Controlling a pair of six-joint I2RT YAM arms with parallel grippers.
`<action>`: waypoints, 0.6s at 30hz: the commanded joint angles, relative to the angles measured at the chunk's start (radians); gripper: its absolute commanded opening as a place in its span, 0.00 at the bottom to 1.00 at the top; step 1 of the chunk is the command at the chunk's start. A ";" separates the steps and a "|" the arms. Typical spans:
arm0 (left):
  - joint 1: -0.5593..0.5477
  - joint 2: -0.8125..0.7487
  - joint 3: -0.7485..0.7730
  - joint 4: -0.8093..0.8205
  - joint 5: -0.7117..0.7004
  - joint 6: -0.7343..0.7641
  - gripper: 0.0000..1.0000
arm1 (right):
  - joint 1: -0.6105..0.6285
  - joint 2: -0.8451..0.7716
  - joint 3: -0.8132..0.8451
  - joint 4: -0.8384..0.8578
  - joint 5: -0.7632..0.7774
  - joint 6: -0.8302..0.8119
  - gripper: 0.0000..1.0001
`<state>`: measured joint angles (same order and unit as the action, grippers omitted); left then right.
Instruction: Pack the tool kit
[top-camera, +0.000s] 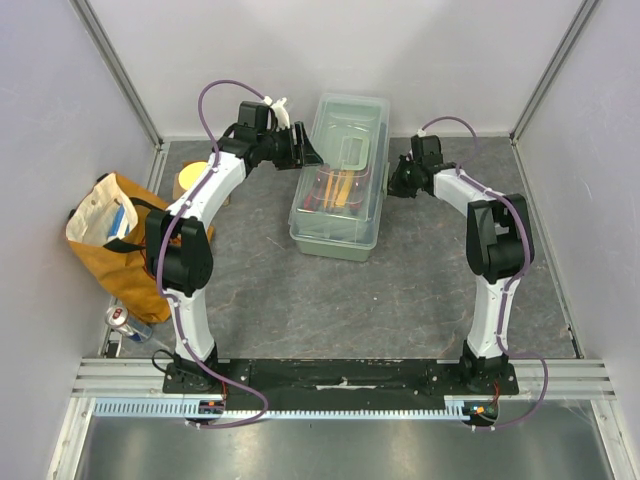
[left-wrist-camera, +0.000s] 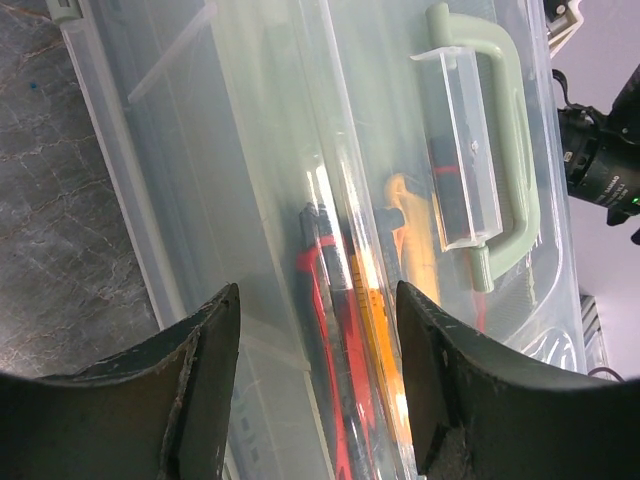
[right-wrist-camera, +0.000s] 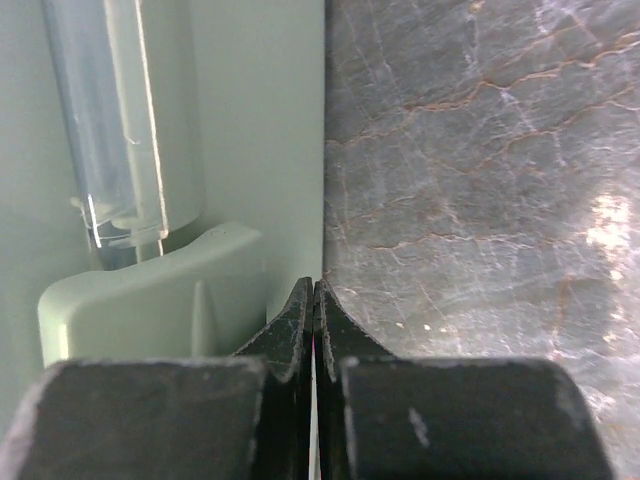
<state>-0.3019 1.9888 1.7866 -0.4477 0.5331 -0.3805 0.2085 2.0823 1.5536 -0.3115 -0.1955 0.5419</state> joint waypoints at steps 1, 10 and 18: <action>-0.095 0.139 -0.096 -0.152 0.169 -0.070 0.45 | 0.058 -0.039 -0.047 0.282 -0.203 0.124 0.00; -0.109 0.123 -0.131 -0.106 0.183 -0.113 0.43 | 0.058 -0.070 -0.135 0.420 -0.222 0.194 0.00; -0.111 0.024 -0.208 -0.106 0.139 -0.135 0.43 | 0.016 -0.100 -0.157 0.313 -0.095 0.178 0.00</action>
<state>-0.3004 1.9564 1.7111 -0.3626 0.5320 -0.4412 0.1913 2.0651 1.3987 -0.0479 -0.2607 0.6739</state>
